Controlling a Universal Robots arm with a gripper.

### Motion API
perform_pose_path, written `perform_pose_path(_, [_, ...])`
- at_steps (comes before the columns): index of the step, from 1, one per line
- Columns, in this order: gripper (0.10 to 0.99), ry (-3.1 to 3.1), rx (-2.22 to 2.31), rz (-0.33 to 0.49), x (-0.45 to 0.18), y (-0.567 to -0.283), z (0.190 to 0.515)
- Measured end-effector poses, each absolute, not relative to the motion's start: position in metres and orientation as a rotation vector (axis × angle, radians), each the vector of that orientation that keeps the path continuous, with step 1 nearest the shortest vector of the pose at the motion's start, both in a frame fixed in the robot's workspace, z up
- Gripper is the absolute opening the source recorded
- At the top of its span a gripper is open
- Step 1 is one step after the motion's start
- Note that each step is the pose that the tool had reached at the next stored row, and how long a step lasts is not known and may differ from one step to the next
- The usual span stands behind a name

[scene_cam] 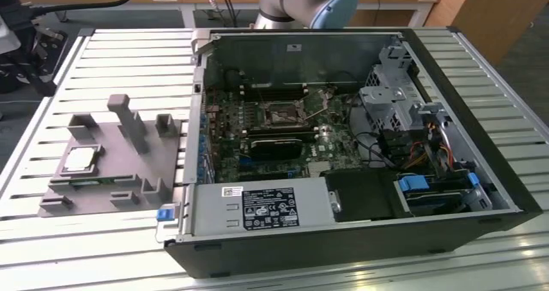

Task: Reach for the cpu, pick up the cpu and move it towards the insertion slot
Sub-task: 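Reach for the cpu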

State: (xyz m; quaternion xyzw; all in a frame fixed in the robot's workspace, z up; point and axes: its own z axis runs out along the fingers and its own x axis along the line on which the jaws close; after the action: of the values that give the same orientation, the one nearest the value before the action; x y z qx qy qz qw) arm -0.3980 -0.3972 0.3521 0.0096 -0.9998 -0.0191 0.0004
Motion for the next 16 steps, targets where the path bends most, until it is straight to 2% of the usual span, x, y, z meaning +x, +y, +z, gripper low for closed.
perform_pose_path(9, [0.114, -3.14, 0.03, -0.06, -0.4099, -0.3972, 0.352])
perform_pose_path(11, [0.231, -3.14, 0.03, -0.06, -0.41, -0.3973, 0.3517])
perform_pose_path(12, [0.231, -3.139, 0.03, -0.061, -0.41, -0.3973, 0.3509])
perform_pose_path(14, [0.349, -3.134, 0.03, -0.061, -0.41, -0.3974, 0.3486])
perform_pose_path(15, [0.349, -3.133, 0.03, -0.061, -0.41, -0.3974, 0.3473])
perform_pose_path(16, [0.408, -3.133, 0.03, -0.061, -0.4099, -0.3975, 0.3456])
